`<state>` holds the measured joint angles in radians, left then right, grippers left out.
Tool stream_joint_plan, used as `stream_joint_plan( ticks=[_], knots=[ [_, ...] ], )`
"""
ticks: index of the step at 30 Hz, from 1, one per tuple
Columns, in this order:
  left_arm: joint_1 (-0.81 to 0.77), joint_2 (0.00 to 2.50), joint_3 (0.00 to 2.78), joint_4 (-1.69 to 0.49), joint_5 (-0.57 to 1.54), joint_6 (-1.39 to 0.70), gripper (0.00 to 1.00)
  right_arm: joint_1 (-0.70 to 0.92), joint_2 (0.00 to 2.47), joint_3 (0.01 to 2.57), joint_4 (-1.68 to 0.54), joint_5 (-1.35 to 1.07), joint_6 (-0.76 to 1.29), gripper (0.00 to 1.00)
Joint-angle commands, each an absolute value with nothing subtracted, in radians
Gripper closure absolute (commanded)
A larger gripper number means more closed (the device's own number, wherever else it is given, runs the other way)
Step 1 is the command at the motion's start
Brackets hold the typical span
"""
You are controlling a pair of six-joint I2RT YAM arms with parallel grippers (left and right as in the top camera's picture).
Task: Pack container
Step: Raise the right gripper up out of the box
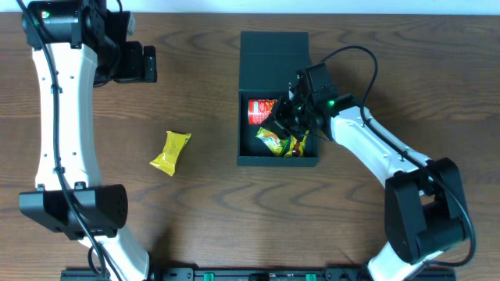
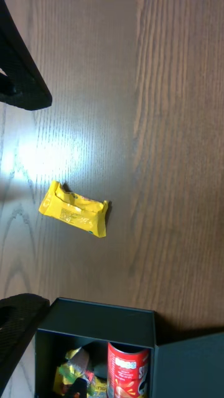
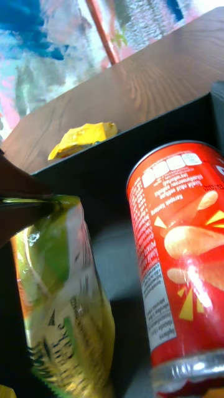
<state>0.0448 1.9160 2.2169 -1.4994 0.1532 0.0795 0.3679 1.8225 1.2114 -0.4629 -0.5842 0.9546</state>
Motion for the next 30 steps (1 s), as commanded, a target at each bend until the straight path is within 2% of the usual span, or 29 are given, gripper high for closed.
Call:
stream_joint_plan(
  ticks=[1,2,3,4,8,11,19,27,30],
  knots=[
    [0.046,1.904,2.214,-1.501,0.146,0.09,0.05,0.379,1.82,1.208,-0.463,-0.606,0.934,0.83],
    [0.046,1.904,2.214,-1.5,0.147,0.09,0.05,0.381,1.82,1.208,-0.463,-0.62,0.934,0.66],
    [0.046,1.904,2.214,-1.499,0.147,0.09,0.05,0.383,1.82,1.208,-0.463,-0.631,0.934,0.56],
    [0.046,1.904,2.214,-1.496,0.147,0.09,0.05,0.383,1.82,1.208,-0.461,-0.642,0.934,0.56],
    [0.046,1.904,2.214,-1.493,0.147,0.09,0.05,0.364,1.82,1.21,-0.442,-0.649,0.91,0.87],
    [0.046,1.904,2.214,-1.492,0.147,0.09,0.05,0.345,1.82,1.211,-0.447,-0.659,0.873,0.97],
    [0.046,1.904,2.214,-1.476,0.147,0.09,0.04,0.347,1.82,1.21,-0.619,-0.537,0.781,0.99],
    [0.046,1.904,2.214,-1.46,0.147,0.09,0.05,0.352,1.819,1.245,-0.487,-0.618,0.752,0.98],
    [0.046,1.904,2.214,-1.461,0.147,0.09,0.05,0.355,1.814,1.348,-0.557,-0.569,0.666,0.98]
  ],
)
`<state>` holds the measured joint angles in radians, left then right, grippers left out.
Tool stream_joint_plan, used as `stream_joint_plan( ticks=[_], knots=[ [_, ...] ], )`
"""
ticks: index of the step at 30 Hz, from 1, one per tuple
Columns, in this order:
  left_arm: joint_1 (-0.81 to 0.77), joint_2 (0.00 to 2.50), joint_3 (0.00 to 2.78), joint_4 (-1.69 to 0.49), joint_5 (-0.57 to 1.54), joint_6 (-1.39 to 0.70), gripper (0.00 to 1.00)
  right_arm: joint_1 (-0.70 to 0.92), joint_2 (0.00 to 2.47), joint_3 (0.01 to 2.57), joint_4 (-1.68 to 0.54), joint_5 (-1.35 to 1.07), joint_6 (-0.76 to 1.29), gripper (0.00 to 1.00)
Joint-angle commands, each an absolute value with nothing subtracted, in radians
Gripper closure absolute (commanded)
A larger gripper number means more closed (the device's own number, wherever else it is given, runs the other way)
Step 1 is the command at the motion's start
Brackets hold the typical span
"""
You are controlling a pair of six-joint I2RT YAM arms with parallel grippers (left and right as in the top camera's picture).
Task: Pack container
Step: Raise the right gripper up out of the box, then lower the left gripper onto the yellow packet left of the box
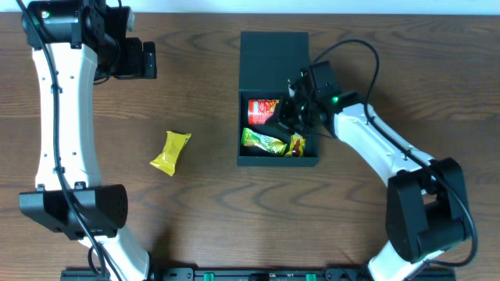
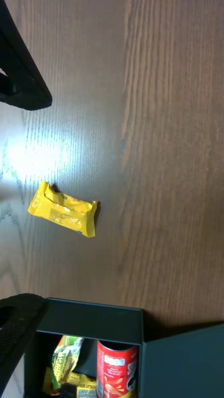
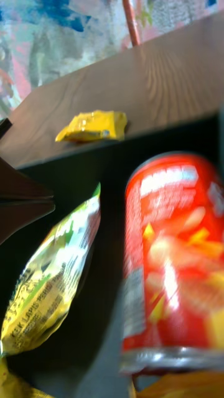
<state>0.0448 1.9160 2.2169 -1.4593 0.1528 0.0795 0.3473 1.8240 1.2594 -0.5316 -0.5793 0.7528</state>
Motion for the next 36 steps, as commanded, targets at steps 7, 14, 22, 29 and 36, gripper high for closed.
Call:
stream_joint_plan(
  ticks=[7,14,22,29,36],
  knots=[
    [0.044,1.904,2.214,-1.554,0.155,0.216,0.05,0.385,1.812,1.692,-1.008,-0.101,0.445,0.29],
    [0.039,1.9,2.208,-1.665,0.245,0.418,0.04,0.315,1.763,1.938,-1.209,0.039,0.38,0.01],
    [0.039,1.75,2.207,-1.676,0.084,0.298,0.04,0.214,1.695,1.987,-1.22,0.054,0.377,0.01],
    [0.054,1.385,1.973,-1.689,0.018,0.237,0.05,0.197,1.695,1.987,-1.315,0.202,0.376,0.01],
    [0.098,1.093,1.261,-1.218,-0.006,0.187,0.05,0.197,1.695,1.987,-1.303,0.21,0.376,0.01]
  ],
)
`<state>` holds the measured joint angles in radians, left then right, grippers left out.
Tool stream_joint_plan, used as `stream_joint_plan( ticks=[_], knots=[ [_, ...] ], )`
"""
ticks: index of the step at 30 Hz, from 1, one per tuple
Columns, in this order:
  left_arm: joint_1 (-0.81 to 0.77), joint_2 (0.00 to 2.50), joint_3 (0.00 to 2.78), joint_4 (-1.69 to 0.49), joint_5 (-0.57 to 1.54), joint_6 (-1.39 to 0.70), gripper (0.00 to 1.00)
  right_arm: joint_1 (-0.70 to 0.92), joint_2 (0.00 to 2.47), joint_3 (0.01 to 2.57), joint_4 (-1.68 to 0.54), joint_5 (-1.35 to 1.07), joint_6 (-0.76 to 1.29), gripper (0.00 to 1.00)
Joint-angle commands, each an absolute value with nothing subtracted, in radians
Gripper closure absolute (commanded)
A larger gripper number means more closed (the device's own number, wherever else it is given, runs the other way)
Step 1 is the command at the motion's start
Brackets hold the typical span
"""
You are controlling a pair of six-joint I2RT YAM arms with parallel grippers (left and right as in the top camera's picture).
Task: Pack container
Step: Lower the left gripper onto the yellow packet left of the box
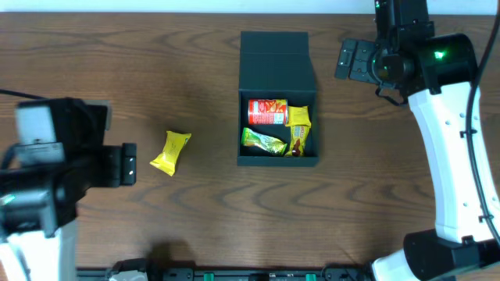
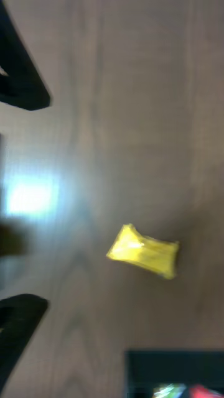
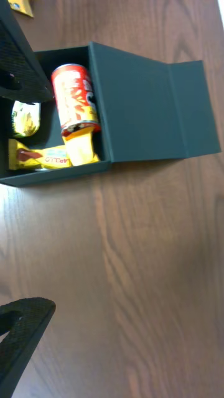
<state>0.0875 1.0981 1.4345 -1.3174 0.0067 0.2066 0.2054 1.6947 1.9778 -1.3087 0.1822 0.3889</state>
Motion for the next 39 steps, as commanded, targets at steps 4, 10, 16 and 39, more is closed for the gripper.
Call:
stream_joint_plan(
  ticks=[4,10,16,39],
  knots=[
    [0.097,1.138,0.983,-0.878,0.076,0.367,0.05,0.197,1.695,1.987,-1.295,0.21,0.357,0.01],
    [0.065,1.312,0.947,-0.71,0.226,0.509,0.05,0.197,1.695,1.987,-1.287,0.211,0.334,0.01],
    [0.007,1.427,0.947,-0.618,0.227,0.629,0.05,0.197,1.7,1.982,-1.28,0.21,0.305,0.01],
    [0.003,1.687,0.945,-0.522,0.289,0.594,0.04,0.197,1.704,1.981,-1.261,0.21,0.305,0.01]
  ],
)
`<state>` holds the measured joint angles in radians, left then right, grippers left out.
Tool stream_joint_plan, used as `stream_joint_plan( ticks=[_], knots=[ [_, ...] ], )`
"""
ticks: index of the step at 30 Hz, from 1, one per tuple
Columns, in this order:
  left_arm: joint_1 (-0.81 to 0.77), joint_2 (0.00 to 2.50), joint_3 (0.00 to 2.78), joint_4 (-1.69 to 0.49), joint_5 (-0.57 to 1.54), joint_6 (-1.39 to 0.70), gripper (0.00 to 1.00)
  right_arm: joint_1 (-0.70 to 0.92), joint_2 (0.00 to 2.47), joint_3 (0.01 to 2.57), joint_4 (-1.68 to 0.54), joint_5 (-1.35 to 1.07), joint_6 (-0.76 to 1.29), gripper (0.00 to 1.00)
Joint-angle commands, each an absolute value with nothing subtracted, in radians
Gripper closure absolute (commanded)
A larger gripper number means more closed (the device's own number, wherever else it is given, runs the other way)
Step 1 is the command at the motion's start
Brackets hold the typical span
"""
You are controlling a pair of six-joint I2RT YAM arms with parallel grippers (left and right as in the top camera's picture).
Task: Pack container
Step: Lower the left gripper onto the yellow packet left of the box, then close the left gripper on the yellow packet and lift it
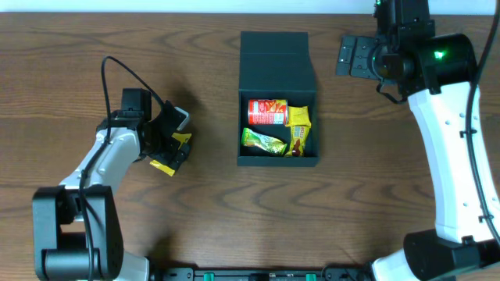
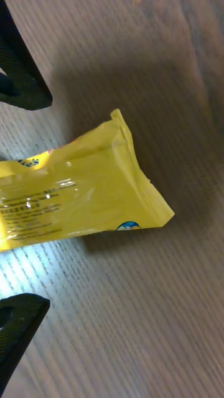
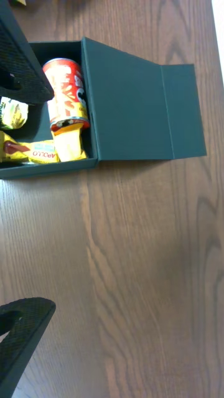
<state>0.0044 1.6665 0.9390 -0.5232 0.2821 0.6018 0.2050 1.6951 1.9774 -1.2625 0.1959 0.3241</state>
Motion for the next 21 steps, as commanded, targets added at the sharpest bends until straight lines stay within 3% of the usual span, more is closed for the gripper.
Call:
stream_joint_plan(
  ticks=[1,5,21],
  knots=[
    [0.003,1.691,0.945,-0.521,0.289,0.594,0.05,0.197,1.704,1.981,-1.261,0.21,0.305,0.01],
    [0.003,1.713,0.945,-0.513,0.289,0.595,0.01,0.197,1.704,1.981,-1.26,0.21,0.305,0.01],
    [0.003,1.739,0.945,-0.476,0.289,0.587,0.42,0.197,1.704,1.981,-1.26,0.21,0.305,0.01]
  ],
)
